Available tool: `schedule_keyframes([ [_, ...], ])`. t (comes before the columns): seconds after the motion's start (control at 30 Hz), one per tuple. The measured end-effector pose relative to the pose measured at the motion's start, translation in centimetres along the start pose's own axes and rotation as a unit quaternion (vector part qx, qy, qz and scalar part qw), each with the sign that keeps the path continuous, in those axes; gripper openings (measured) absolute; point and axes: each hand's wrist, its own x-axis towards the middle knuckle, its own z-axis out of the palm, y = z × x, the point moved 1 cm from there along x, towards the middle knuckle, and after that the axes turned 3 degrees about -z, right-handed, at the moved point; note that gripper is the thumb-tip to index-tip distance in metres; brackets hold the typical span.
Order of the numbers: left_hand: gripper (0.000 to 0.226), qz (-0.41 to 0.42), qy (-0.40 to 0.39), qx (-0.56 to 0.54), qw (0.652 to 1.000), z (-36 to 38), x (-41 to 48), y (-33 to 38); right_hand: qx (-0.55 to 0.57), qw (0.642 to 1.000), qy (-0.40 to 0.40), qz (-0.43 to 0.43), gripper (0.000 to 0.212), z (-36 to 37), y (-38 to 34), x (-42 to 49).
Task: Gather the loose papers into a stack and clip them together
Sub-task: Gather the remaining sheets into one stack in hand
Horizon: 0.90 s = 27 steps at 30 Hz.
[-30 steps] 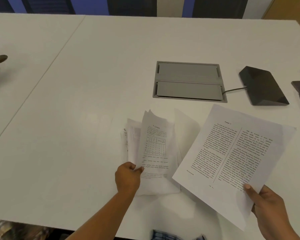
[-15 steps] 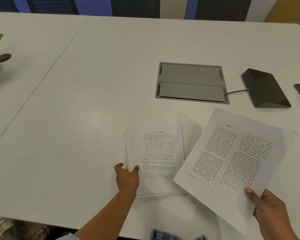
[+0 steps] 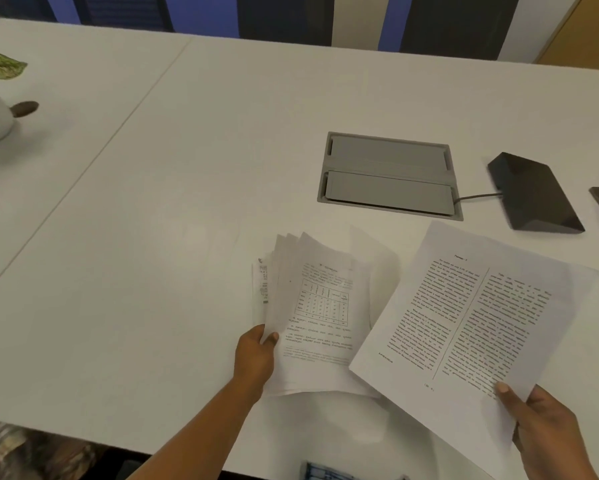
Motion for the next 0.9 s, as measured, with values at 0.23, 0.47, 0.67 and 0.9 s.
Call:
schedule_keyframes([
  [0.23,0.02,0.048,-0.065,-0.044,0.996,-1.2,-3.0,2.7,0.09,0.992,-0.084,-0.015,0.034,1.7,-3.3,0.3],
  [0.47,0.031,0.065,-0.206,-0.148,0.965,-0.4,-6.5,5.7,0.064,0.986,-0.126,-0.088,0.037,4.3,-5.9,-0.2],
  [0.67,0.028,0.078,-0.291,-0.14,0.943,0.9,-8.2,7.1,0.051,0.98,-0.189,-0.025,0.036,5.7,-5.2,-0.2],
  [0.9,0.056,0.055,-0.334,-0.167,0.926,0.8,-7.3,8.7,0.023,0.969,-0.24,-0.051,0.041,5.3,-5.8,-0.9],
])
